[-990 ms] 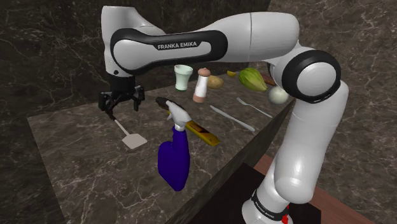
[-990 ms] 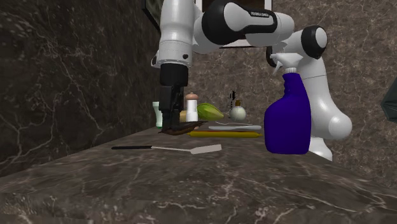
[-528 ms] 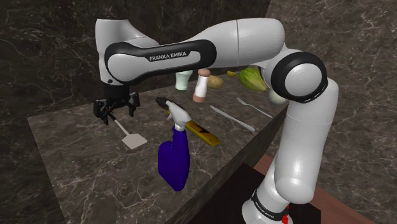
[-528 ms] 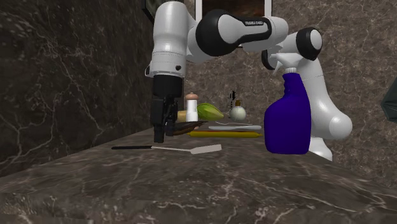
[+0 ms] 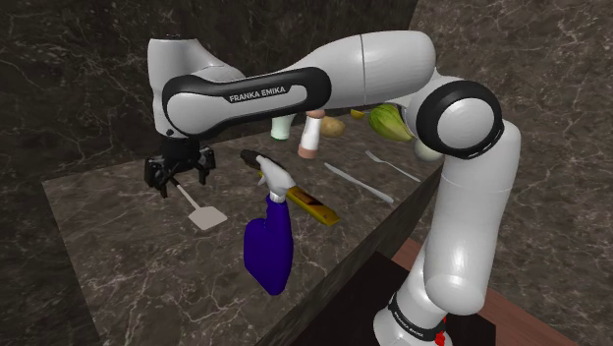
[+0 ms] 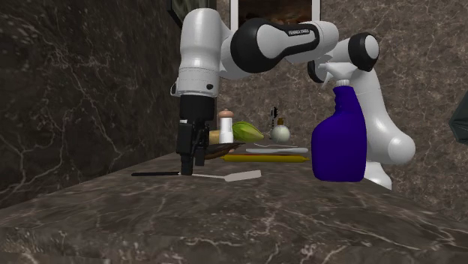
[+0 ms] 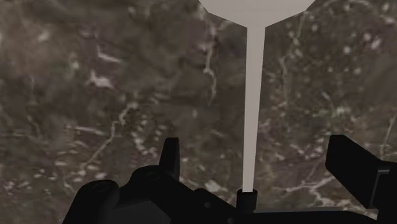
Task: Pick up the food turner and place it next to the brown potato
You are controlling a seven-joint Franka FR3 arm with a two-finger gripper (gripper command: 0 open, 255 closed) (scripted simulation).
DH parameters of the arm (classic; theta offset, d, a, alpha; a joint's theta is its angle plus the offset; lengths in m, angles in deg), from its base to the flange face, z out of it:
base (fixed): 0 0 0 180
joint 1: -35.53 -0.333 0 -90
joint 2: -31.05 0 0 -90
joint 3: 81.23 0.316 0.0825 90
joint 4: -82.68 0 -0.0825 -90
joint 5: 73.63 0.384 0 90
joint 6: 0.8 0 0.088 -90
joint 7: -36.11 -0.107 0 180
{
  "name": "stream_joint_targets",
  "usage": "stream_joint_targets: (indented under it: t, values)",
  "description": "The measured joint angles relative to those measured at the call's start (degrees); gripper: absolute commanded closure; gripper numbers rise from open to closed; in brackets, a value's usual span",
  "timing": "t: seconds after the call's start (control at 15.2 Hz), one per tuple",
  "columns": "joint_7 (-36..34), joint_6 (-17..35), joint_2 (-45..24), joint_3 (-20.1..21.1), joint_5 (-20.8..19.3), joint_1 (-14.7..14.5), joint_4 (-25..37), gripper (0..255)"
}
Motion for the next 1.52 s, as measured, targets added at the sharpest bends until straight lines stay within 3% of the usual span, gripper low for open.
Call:
stream_joint_targets:
  t: [0.07,0.73,1.52]
  values:
    - [0.0,0.0,0.0,0.0,0.0,0.0,0.0,255]
    - [0.0,0.0,0.0,0.0,0.0,0.0,0.0,255]
    - [0.5,-8.1,0.7,0.3,0.5,-0.3,7.5,255]
